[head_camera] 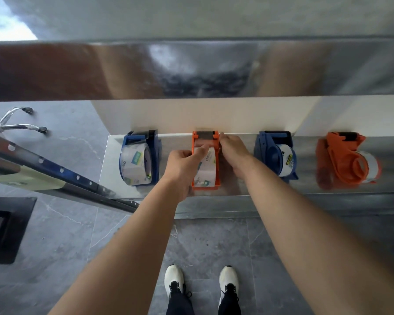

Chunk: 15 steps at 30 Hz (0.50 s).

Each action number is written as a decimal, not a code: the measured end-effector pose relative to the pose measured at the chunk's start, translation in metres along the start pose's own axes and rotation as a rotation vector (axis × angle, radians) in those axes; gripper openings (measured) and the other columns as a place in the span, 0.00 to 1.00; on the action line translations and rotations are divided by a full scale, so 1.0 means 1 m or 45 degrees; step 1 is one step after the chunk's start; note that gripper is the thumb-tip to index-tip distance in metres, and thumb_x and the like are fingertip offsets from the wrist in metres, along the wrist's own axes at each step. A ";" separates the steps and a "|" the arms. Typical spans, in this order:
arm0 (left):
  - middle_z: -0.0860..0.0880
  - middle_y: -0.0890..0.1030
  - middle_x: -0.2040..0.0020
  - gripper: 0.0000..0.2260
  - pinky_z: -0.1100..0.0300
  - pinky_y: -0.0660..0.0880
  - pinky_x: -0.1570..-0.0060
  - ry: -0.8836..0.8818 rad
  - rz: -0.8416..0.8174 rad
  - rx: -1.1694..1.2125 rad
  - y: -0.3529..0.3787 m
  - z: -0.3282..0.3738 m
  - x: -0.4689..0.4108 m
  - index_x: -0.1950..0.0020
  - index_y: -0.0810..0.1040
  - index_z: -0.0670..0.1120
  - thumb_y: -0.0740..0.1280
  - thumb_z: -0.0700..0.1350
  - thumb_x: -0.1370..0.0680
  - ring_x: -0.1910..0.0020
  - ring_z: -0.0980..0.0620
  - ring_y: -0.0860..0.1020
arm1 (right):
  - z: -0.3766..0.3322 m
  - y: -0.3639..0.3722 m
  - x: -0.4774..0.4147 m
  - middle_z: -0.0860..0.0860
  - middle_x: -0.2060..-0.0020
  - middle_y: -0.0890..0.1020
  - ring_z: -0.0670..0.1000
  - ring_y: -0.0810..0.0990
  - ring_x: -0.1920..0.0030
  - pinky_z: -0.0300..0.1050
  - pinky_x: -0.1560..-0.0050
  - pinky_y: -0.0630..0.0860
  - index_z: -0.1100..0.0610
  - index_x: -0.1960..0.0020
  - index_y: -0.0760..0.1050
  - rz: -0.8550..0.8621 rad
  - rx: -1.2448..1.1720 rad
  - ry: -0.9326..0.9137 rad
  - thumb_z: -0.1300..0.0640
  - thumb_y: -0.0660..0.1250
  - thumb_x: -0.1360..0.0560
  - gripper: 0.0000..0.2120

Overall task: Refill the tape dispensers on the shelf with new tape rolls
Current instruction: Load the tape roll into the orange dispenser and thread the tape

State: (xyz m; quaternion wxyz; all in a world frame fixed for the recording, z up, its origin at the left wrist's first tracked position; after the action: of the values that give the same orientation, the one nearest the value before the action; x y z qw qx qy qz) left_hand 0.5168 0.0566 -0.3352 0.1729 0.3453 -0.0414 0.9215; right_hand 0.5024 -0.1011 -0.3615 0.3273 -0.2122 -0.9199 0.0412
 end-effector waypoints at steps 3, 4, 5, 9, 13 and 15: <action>0.41 0.88 0.51 0.17 0.48 0.85 0.60 0.017 0.014 -0.017 0.002 0.001 0.002 0.43 0.83 0.40 0.72 0.54 0.18 0.57 0.42 0.88 | 0.001 -0.006 0.001 0.52 0.52 0.85 0.51 0.83 0.54 0.42 0.60 0.73 0.54 0.38 0.76 0.145 -0.084 -0.064 0.48 0.58 0.15 0.14; 0.41 0.88 0.52 0.18 0.48 0.85 0.61 0.016 0.022 -0.026 0.002 0.002 0.001 0.44 0.84 0.40 0.72 0.55 0.18 0.58 0.42 0.88 | 0.001 -0.008 0.002 0.51 0.50 0.84 0.51 0.83 0.52 0.43 0.59 0.74 0.53 0.37 0.76 0.173 -0.102 -0.079 0.48 0.59 0.16 0.13; 0.41 0.88 0.53 0.18 0.48 0.85 0.61 0.019 0.033 -0.049 0.003 0.003 0.001 0.45 0.84 0.40 0.72 0.56 0.18 0.59 0.43 0.88 | 0.001 -0.009 0.003 0.51 0.49 0.84 0.53 0.83 0.49 0.44 0.56 0.76 0.52 0.38 0.76 0.185 -0.110 -0.088 0.48 0.59 0.16 0.13; 0.40 0.88 0.55 0.22 0.47 0.85 0.58 0.108 0.125 -0.257 0.004 0.005 0.002 0.52 0.84 0.41 0.70 0.61 0.19 0.61 0.43 0.88 | -0.004 -0.015 0.014 0.48 0.46 0.82 0.52 0.82 0.44 0.52 0.43 0.80 0.51 0.37 0.76 0.216 -0.128 -0.098 0.46 0.59 0.16 0.14; 0.45 0.85 0.59 0.28 0.53 0.79 0.64 0.158 0.214 -0.455 0.007 0.012 0.004 0.52 0.80 0.41 0.65 0.68 0.20 0.64 0.47 0.84 | -0.011 -0.023 0.027 0.48 0.45 0.81 0.52 0.81 0.43 0.53 0.40 0.78 0.51 0.36 0.76 0.232 -0.104 -0.160 0.46 0.59 0.16 0.14; 0.45 0.83 0.61 0.33 0.54 0.76 0.67 0.207 0.264 -0.523 0.007 0.017 0.008 0.53 0.77 0.41 0.63 0.73 0.22 0.67 0.47 0.80 | -0.015 -0.027 0.034 0.48 0.44 0.80 0.52 0.80 0.42 0.51 0.40 0.76 0.51 0.37 0.76 0.234 -0.086 -0.204 0.45 0.59 0.16 0.15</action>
State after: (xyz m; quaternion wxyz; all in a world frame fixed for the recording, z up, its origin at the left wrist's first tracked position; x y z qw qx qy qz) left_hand 0.5190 0.0494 -0.3168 0.1469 0.2215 -0.2492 0.9313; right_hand 0.4781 -0.1123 -0.3241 0.2402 -0.3023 -0.9207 0.0570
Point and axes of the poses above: each hand's wrist, its own x-axis away from the middle knuckle, its own y-axis out of the palm, z = x × y, the point moved 3 cm from there along -x, towards the middle knuckle
